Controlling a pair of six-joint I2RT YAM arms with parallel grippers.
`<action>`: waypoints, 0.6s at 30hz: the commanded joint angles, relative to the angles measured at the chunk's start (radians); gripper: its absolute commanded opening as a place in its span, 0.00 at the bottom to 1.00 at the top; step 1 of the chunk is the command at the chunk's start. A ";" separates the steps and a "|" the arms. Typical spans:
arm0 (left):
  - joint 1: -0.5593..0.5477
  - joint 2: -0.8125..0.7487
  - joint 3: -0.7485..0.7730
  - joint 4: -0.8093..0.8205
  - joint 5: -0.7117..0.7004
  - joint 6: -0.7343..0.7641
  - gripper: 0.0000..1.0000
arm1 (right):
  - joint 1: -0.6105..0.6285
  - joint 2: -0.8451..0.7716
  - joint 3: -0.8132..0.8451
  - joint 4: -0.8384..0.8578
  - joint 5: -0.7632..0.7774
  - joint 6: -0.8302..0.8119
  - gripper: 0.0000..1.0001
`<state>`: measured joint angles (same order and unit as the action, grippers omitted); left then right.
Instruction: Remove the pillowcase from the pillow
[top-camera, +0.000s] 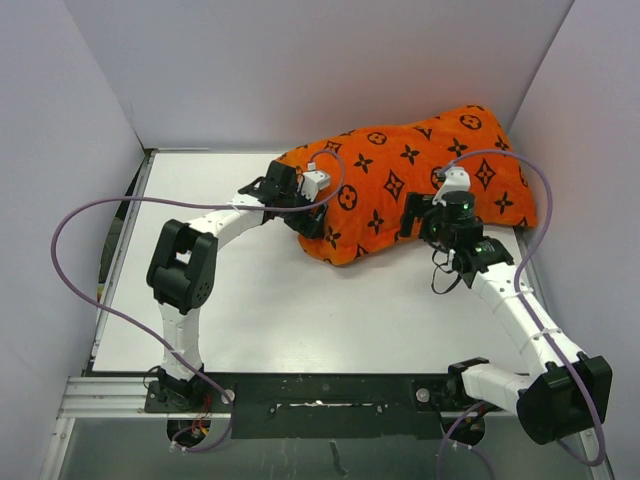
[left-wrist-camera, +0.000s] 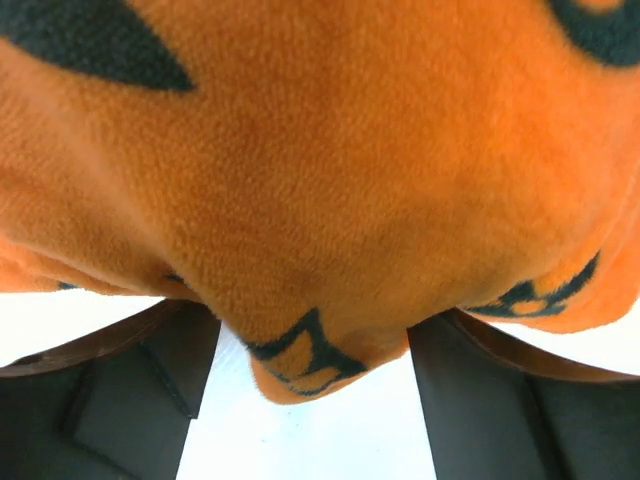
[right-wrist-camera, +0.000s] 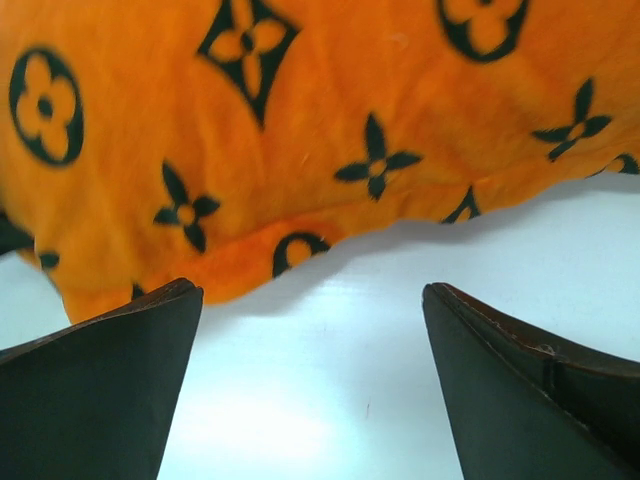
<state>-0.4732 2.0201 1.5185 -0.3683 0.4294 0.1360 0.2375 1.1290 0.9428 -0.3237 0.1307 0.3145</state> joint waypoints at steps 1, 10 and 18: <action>0.000 0.029 0.066 0.089 0.018 -0.043 0.50 | 0.077 -0.076 0.044 -0.114 0.128 -0.049 0.98; 0.164 -0.181 -0.112 0.126 -0.067 -0.106 0.00 | 0.086 -0.105 0.124 -0.260 0.133 -0.030 0.98; 0.526 -0.469 -0.309 0.074 -0.017 0.088 0.00 | 0.168 -0.083 0.138 -0.337 0.188 -0.003 0.96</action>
<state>-0.1192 1.7344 1.2484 -0.2722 0.4297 0.1078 0.3511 1.0367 1.0569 -0.6128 0.2588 0.2947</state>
